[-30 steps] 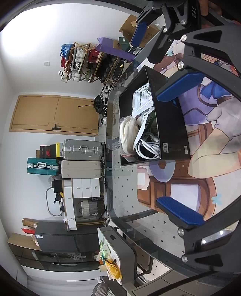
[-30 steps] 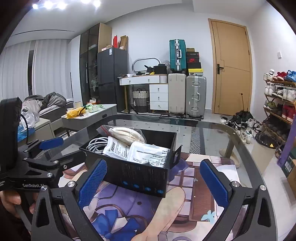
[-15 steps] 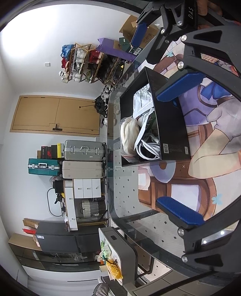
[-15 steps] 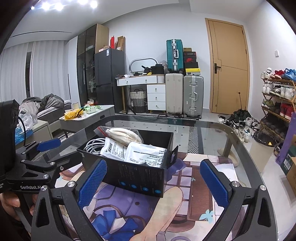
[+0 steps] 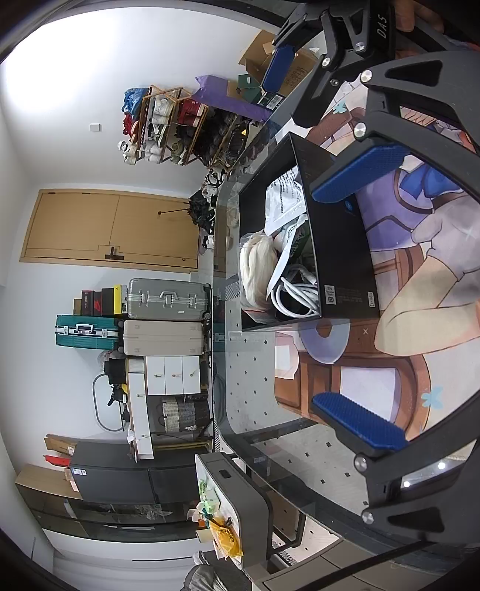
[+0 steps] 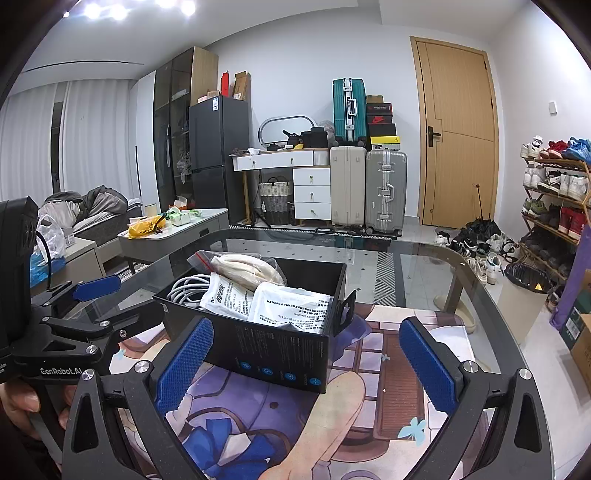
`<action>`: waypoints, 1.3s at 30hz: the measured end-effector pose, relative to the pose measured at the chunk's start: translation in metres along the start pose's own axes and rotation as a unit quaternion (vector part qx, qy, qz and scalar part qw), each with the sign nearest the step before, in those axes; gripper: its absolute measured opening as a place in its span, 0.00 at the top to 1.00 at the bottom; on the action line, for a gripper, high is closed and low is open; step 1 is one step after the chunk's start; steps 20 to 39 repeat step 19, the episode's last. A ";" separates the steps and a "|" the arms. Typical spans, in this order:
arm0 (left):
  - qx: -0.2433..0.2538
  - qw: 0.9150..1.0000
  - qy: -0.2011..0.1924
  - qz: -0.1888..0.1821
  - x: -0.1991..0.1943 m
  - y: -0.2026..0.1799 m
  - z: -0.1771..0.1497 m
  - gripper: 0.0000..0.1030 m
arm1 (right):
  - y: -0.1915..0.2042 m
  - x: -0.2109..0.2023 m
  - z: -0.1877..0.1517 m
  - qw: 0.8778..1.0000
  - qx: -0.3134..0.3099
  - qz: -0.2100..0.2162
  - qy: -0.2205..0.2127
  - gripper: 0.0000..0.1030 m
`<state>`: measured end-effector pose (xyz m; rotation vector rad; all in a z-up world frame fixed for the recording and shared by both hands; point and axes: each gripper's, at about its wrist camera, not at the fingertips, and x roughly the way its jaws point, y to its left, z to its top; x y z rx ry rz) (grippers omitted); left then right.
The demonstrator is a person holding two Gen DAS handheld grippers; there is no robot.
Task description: Organize soft objects
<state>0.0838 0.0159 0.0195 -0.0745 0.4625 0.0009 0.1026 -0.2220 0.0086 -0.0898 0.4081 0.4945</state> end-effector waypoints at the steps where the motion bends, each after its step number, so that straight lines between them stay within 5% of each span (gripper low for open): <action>1: 0.000 1.000 -0.001 0.000 0.000 0.000 0.000 0.00 | 0.000 0.000 0.000 1.000 0.000 0.000 0.000 0.01; 39: 0.000 1.000 0.000 0.002 -0.001 -0.001 0.000 0.00 | 0.000 0.000 0.000 1.000 0.000 0.000 0.000 0.01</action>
